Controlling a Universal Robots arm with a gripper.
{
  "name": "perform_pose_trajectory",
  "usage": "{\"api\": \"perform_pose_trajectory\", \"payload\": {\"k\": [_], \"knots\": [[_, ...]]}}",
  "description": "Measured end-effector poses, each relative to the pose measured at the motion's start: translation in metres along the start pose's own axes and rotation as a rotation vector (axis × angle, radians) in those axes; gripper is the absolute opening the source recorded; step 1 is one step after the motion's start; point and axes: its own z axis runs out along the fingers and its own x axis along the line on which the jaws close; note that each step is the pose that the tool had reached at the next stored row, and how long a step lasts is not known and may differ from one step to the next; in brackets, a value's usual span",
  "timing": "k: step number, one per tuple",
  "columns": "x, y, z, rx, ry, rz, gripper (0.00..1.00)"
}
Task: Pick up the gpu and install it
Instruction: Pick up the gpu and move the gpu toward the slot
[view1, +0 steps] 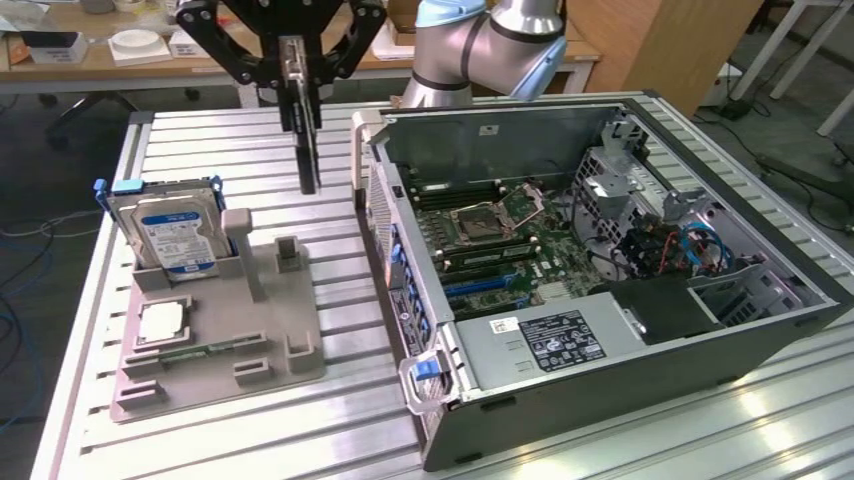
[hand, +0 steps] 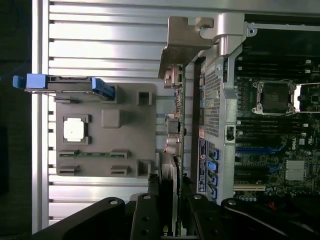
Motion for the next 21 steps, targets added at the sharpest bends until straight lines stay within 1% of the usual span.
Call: {"api": "perform_pose_trajectory", "payload": {"k": [21], "knots": [[-0.027,-0.0001,0.0006,-0.0009,0.0,-0.001,0.27]]}}
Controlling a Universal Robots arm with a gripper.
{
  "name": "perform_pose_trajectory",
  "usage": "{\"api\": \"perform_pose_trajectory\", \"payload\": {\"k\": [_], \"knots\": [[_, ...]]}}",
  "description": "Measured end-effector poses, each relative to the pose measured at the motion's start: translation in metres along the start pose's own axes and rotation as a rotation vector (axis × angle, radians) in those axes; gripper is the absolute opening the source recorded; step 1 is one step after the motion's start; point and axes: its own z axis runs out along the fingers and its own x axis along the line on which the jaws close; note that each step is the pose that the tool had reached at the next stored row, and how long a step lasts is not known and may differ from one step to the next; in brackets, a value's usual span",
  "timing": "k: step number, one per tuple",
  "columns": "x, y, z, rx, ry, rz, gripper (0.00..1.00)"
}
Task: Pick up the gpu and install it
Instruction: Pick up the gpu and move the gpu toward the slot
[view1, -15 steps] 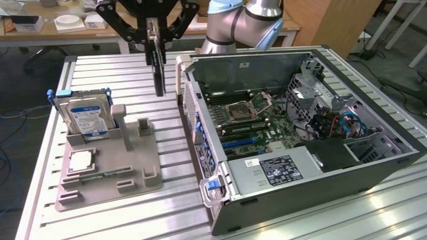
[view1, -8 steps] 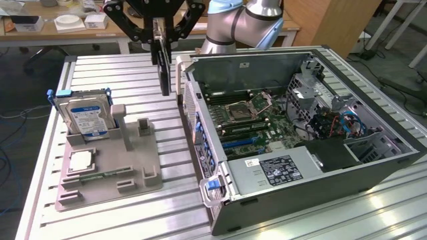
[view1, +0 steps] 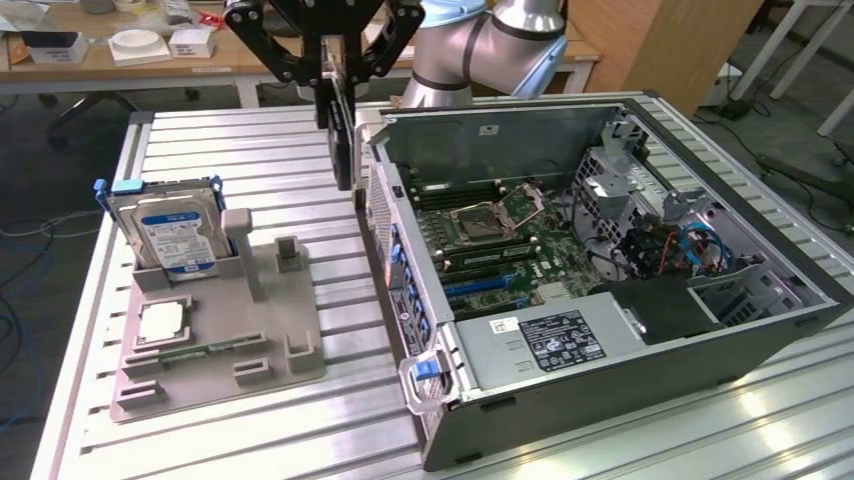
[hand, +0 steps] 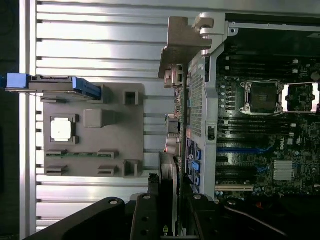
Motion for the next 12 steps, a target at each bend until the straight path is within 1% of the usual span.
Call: {"api": "perform_pose_trajectory", "payload": {"k": [12], "knots": [[-0.014,-0.0001,0.0003,0.0,0.0001,-0.001,0.27]]}}
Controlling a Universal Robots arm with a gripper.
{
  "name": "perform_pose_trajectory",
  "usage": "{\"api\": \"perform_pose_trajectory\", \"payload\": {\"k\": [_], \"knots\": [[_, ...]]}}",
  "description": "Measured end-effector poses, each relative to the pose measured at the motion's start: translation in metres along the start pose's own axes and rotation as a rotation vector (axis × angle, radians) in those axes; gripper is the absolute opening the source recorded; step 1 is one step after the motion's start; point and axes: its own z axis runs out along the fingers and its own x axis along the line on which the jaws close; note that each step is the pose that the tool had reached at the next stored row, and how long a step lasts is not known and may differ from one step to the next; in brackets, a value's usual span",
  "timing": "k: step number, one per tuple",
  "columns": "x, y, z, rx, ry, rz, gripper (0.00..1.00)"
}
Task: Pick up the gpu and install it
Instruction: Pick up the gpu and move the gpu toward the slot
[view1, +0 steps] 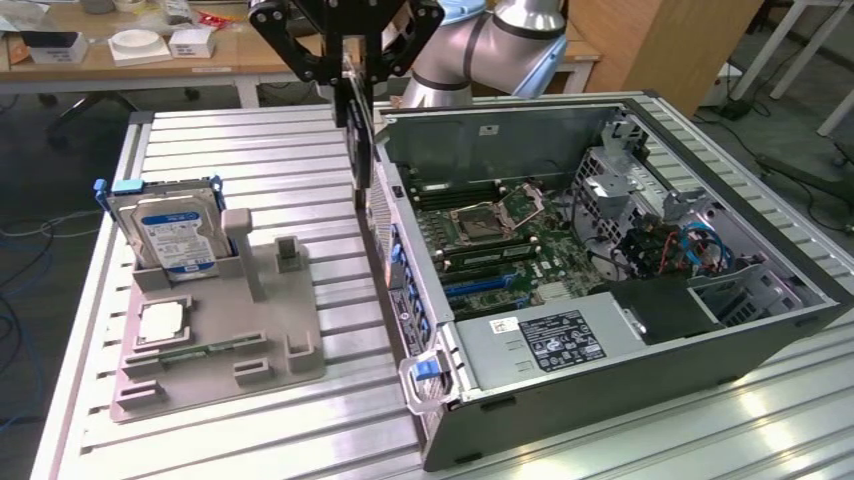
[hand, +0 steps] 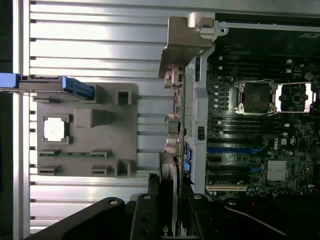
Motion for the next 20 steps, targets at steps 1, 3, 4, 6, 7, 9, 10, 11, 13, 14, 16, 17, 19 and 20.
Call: {"api": "perform_pose_trajectory", "payload": {"k": [1,3,4,6,7,9,10,11,13,14,16,17,19,20], "knots": [[-0.001,0.0,0.0001,0.0,0.0,0.0,0.27],[-0.003,-0.0001,0.0001,0.0,0.0,0.0,0.27],[-0.004,-0.0001,0.0001,0.0,0.0,0.0,0.27],[-0.006,-0.0001,0.0002,-0.0001,-0.0001,-0.001,0.27],[-0.007,-0.0001,0.0002,-0.0001,-0.0001,-0.001,0.27],[-0.009,-0.0001,0.0002,0.0,0.0,-0.001,0.27],[-0.01,-0.0001,0.0002,0.0,0.0,-0.001,0.27],[-0.011,-0.0001,0.0003,-0.0001,0.0,-0.001,0.27],[-0.013,-0.0001,0.0003,0.0,0.0,-0.001,0.27],[-0.014,-0.0001,0.0003,-0.0001,0.0,-0.002,0.27],[-0.016,-0.0001,0.0004,-0.0001,0.0,-0.002,0.27],[-0.017,-0.0001,0.0004,-0.0002,0.0,-0.002,0.27],[-0.019,-0.0002,0.0004,-0.0001,0.0001,-0.002,0.27],[-0.02,-0.0002,0.0004,-0.0001,0.0,-0.002,0.27]]}}
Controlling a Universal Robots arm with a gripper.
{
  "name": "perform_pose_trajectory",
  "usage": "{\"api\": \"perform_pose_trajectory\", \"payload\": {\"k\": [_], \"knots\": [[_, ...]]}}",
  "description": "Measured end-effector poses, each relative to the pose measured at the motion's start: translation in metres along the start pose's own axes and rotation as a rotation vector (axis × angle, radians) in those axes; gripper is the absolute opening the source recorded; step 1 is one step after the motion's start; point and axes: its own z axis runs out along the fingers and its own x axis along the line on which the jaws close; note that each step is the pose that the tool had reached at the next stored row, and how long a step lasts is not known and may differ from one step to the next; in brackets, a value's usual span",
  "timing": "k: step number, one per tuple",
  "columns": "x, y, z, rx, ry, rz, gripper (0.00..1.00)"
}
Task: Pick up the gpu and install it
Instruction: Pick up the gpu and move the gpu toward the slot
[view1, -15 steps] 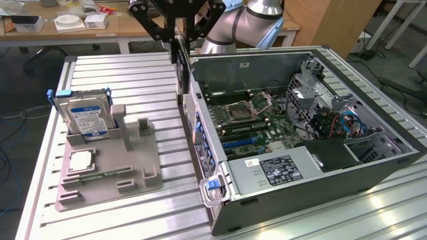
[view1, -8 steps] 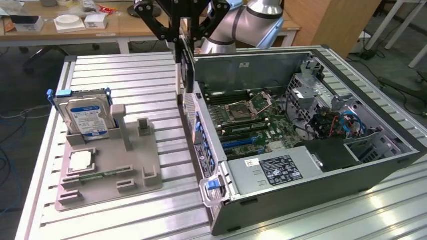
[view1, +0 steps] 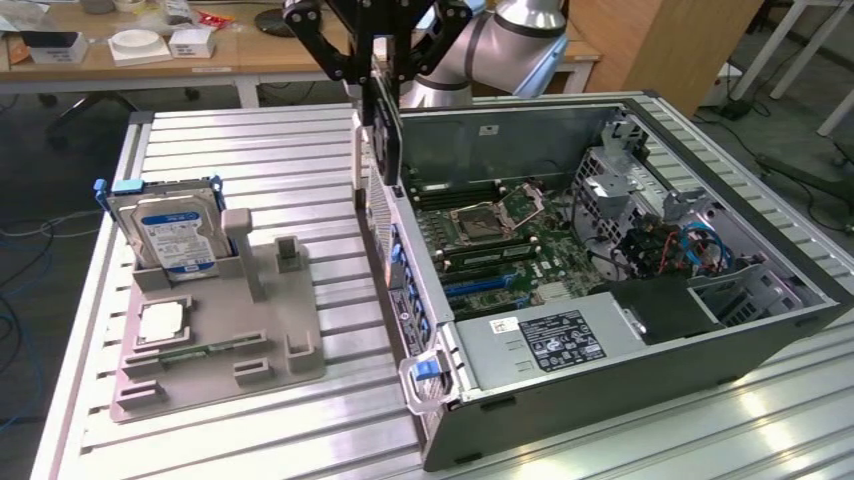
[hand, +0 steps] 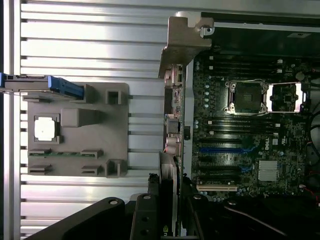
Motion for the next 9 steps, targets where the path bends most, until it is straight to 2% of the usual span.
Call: {"api": "perform_pose_trajectory", "payload": {"k": [9], "knots": [[-0.0097,-0.0001,0.0002,-0.0001,0.0001,-0.001,0.27]]}}
